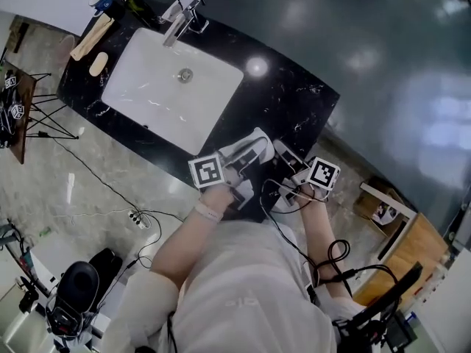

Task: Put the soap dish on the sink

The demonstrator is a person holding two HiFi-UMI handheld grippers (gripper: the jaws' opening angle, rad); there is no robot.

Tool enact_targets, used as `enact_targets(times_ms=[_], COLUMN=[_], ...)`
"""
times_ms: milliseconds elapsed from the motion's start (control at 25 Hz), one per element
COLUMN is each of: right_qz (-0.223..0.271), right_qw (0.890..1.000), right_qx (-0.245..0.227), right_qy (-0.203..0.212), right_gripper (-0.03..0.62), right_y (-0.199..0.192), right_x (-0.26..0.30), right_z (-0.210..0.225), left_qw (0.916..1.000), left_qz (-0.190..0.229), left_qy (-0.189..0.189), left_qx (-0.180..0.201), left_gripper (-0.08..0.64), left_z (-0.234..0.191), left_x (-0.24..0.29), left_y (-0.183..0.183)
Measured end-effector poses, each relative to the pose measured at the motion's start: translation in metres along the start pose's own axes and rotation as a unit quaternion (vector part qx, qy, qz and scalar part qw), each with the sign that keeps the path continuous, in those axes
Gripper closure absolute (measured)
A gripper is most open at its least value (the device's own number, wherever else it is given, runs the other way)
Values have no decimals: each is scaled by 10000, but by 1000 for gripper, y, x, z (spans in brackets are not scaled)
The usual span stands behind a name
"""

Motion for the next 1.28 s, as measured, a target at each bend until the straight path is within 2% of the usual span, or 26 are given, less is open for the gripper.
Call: enact_targets(times_ms=[320,640,880,1040,1280], right_qz=[738,996,1069,1036,785], right_qw=[9972,9949,9942,9942,9938], right_qx=[-28,-141,-134,-160,-436], right_qy=[-133,0,46,229,662], right_gripper=[543,543,543,543,543], right_y=[2,-8,-14,-11,-7], right_x=[-36,-48,-50,-43,-23], right_z=[-9,-30,-42,-58,-100], left_qw=[9991,9981,9978,9968,9921], left_qz=[-327,-429,-55,78,679], left_qy=[-273,-449,-614,-622,-763], left_qx=[-6,11,239,491,735], left_gripper=[554,554,554,554,554], left_z=[11,19,35,49,73], left_x=[32,46,27,-1,-58], left_y=[5,5,16,26,42])
Point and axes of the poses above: the fingertips, and each gripper's own axes: x forward along the fingers, z to its right, y out of its top, the point moved 6 cm from there along -x, backward along the fingers, and after that the axes turned 15 degrees about y, right-handed, at the moved point
